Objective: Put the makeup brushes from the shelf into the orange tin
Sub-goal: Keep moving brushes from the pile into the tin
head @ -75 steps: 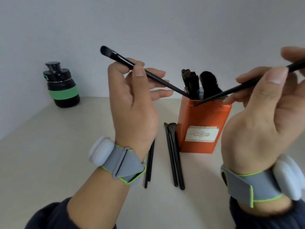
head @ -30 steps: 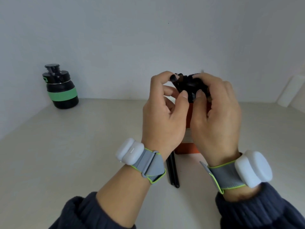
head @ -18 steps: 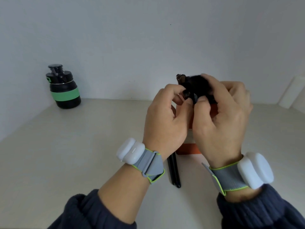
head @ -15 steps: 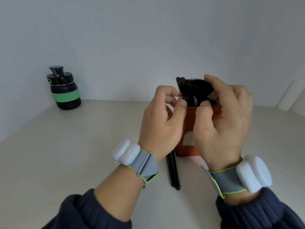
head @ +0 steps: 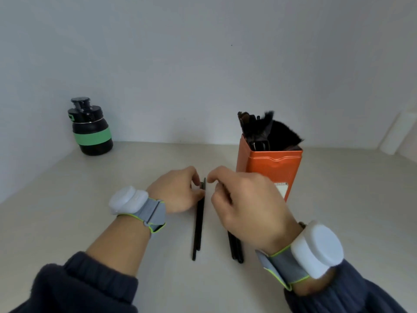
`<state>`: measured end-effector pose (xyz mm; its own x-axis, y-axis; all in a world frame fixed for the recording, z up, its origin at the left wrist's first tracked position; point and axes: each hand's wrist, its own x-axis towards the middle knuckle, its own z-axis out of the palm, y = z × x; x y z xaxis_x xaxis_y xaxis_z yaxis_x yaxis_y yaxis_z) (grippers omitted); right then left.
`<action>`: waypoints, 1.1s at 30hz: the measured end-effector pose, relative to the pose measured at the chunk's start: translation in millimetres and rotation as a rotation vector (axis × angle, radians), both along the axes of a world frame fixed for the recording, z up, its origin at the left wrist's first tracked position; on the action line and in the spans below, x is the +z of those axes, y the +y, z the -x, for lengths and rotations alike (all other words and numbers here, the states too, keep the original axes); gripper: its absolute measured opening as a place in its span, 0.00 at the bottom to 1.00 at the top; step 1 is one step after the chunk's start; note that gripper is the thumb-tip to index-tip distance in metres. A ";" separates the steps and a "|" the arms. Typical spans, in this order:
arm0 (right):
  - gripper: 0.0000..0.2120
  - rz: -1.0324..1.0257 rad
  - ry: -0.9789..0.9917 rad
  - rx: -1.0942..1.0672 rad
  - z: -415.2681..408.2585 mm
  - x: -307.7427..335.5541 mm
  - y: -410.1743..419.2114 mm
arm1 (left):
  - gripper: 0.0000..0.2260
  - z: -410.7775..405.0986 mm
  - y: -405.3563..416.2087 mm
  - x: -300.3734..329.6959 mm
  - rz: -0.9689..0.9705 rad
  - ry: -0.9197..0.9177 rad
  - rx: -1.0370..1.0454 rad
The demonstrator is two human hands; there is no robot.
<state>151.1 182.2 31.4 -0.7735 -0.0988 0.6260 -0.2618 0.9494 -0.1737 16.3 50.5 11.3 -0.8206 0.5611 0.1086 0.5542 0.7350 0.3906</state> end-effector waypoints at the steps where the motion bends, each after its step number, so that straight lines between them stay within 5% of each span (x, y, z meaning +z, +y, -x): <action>1: 0.11 -0.028 -0.063 0.003 1.4 -3.0 -0.9 | 0.09 1.8 -2.6 0.4 -0.001 -0.003 0.014; 10: 0.13 -0.148 -0.220 -0.001 9.1 -25.3 -16.8 | 0.02 4.7 -2.4 -2.6 0.027 -0.021 0.033; 33: 0.09 -0.160 -0.490 -0.219 9.3 -16.9 -35.3 | 0.16 0.7 -3.1 -0.9 -0.051 0.014 0.233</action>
<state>141.8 146.9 14.5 -0.9834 0.0327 0.1782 0.0197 0.9970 -0.0745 15.6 47.3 10.4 -0.9256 0.3500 0.1441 0.3774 0.8231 0.4244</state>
